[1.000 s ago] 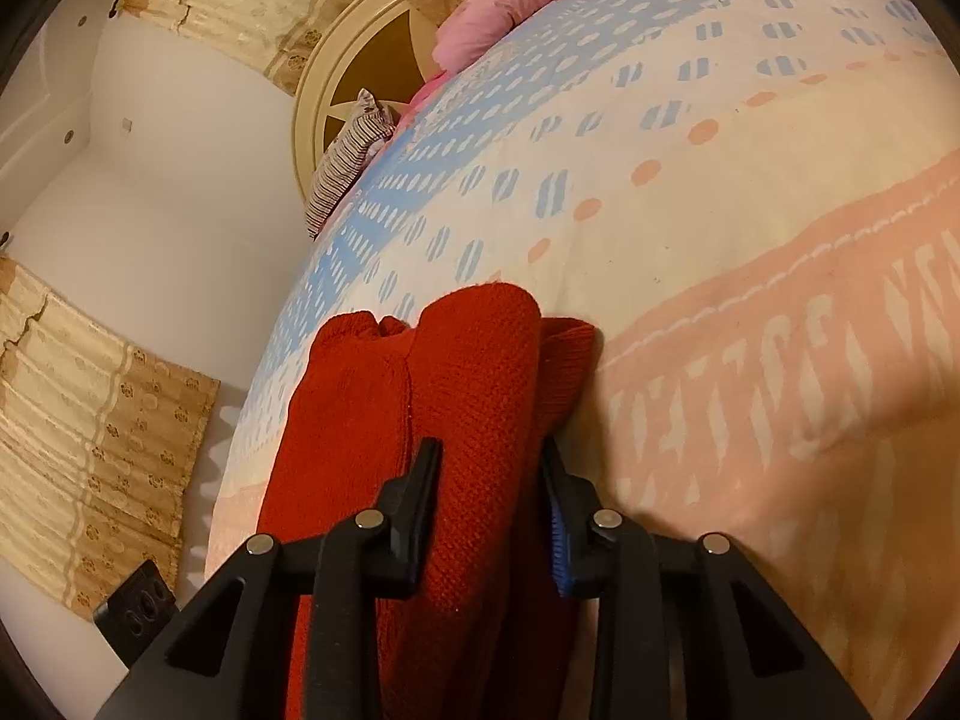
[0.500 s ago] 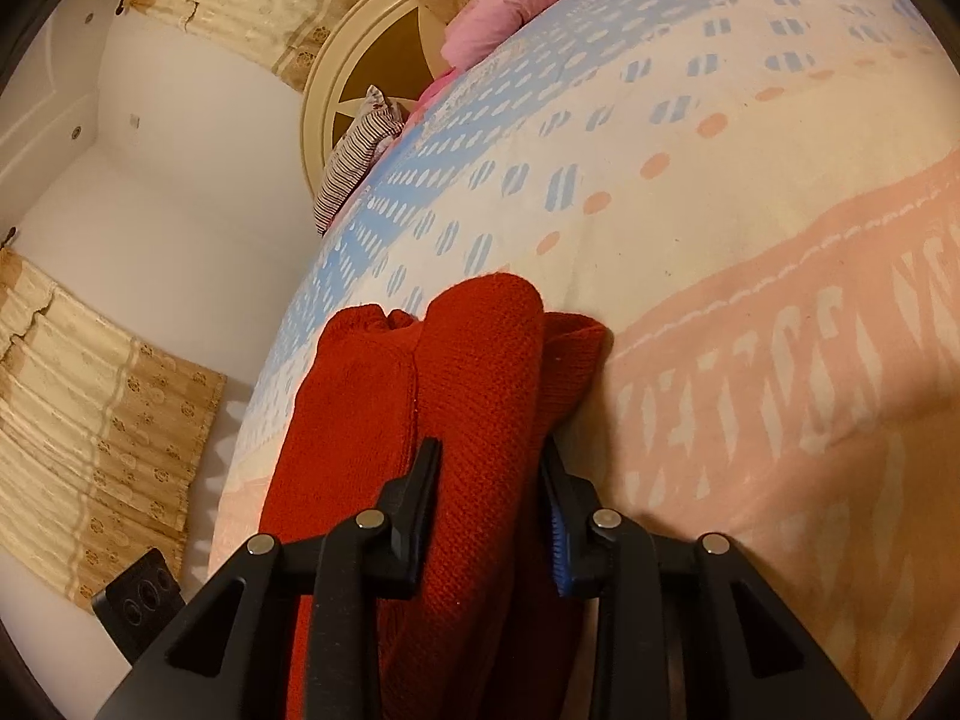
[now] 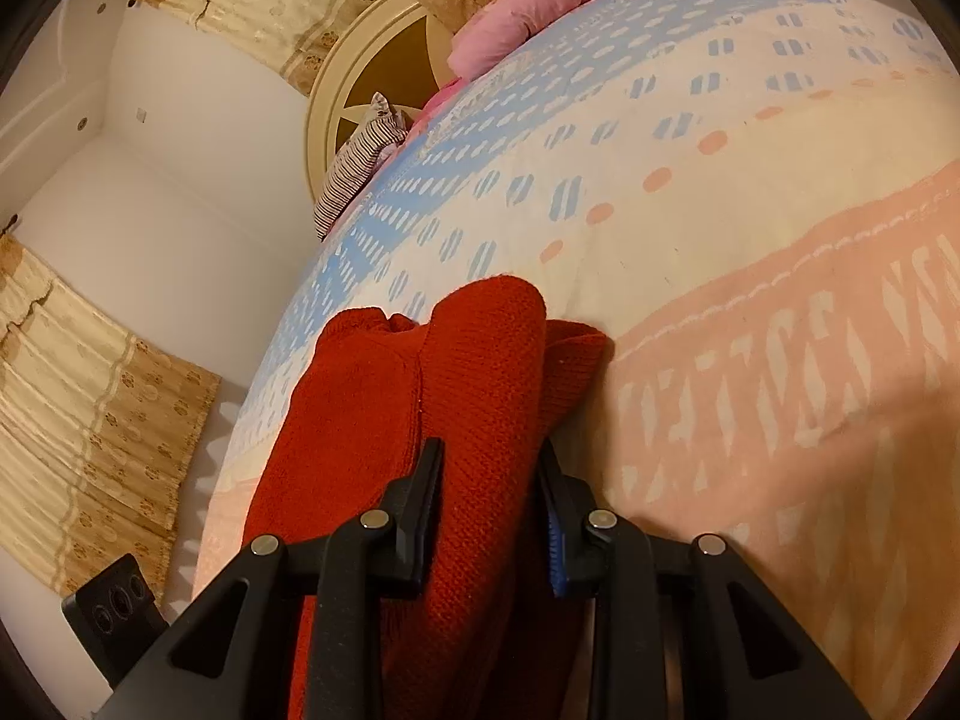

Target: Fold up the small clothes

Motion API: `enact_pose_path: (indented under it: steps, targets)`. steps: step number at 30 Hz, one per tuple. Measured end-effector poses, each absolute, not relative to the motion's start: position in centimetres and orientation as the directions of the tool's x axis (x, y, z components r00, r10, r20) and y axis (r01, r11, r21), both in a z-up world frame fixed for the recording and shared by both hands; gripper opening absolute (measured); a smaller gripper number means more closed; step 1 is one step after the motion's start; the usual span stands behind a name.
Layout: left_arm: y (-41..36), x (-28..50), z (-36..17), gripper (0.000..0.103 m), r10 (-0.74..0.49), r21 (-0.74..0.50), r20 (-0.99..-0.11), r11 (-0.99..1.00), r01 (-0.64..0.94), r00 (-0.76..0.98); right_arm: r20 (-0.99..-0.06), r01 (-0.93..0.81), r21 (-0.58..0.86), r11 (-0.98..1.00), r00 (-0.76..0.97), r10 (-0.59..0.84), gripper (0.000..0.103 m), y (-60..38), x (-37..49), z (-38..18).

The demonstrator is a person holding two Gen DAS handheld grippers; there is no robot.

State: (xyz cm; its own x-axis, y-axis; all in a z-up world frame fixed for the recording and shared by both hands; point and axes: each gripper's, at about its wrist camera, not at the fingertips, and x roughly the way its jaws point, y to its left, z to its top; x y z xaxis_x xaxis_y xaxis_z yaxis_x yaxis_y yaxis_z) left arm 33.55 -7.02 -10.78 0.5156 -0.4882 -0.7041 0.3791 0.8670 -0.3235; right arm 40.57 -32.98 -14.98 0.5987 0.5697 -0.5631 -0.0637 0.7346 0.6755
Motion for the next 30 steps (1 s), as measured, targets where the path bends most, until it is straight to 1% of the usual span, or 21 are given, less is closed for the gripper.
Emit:
enact_pose_path:
  steps: [2,5,9,14,19,30]
  targets:
    - [-7.0,33.6,-10.7,0.047,-0.483,-0.316,-0.706,0.870,0.379,0.519,-0.557,-0.080,0.667,0.741,0.606,0.567,0.029,-32.8,40.4,-14.7]
    - [-7.1,33.4,-10.3,0.043,-0.467,-0.293,-0.706,0.877,0.381,0.532,-0.544,-0.117,0.644,0.756,0.625,0.560,0.028,-32.5,39.8,-14.1]
    - [-7.4,33.1,-10.0,0.042,-0.444,-0.256,-0.711,0.886,0.388,0.546,-0.540,-0.131,0.623,0.771,0.642,0.545,0.027,-32.2,39.2,-13.7]
    - [-7.2,33.1,-9.8,0.039,-0.446,-0.252,-0.713,0.883,0.396,0.542,-0.553,-0.118,0.607,0.786,0.648,0.524,0.027,-31.9,38.8,-13.2]
    - [-6.9,32.7,-9.1,0.039,-0.450,-0.248,-0.708,0.880,0.405,0.544,-0.524,-0.137,0.616,0.775,0.664,0.534,0.027,-31.8,37.8,-12.0]
    - [-5.8,30.1,-7.3,0.037,-0.432,-0.215,-0.709,0.885,0.412,0.558,-0.497,-0.152,0.649,0.745,0.656,0.567,0.027,-30.1,35.1,-10.3]
